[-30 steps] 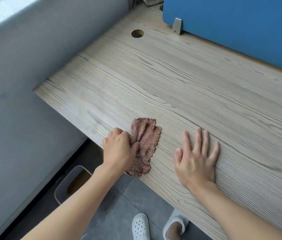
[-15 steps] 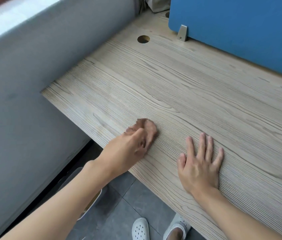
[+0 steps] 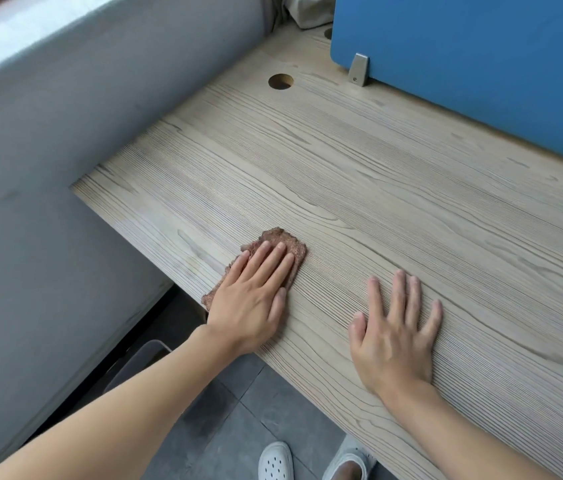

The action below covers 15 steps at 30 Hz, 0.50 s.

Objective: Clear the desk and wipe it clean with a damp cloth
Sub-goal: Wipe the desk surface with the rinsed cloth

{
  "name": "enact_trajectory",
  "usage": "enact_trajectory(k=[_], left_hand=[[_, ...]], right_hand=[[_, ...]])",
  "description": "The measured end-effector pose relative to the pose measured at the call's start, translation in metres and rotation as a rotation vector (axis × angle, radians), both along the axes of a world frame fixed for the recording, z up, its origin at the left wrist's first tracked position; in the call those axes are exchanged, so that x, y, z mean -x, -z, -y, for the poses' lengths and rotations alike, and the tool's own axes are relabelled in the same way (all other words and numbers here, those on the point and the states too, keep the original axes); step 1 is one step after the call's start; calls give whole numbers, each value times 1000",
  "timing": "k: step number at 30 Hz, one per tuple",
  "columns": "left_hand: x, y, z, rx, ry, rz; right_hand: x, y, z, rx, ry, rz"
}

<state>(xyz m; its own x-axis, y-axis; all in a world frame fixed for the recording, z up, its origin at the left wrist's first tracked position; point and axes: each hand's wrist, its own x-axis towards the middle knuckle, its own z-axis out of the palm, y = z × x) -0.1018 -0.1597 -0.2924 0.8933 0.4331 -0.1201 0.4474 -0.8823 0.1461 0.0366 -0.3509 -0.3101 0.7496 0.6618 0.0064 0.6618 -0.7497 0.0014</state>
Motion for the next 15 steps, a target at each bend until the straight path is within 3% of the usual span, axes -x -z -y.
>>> enact_trajectory(k=[3,8,15], left_hand=[[2,-7,3,-1,151,-56],[-15,-11,-7,-64,220,-48],[-20,2,-25,37,59,35]], right_hand=[[-2,-1,1,3,-12,7],[-19,-9,-33,-91,9,-3],[-19,1,-42,-74,4,-15]])
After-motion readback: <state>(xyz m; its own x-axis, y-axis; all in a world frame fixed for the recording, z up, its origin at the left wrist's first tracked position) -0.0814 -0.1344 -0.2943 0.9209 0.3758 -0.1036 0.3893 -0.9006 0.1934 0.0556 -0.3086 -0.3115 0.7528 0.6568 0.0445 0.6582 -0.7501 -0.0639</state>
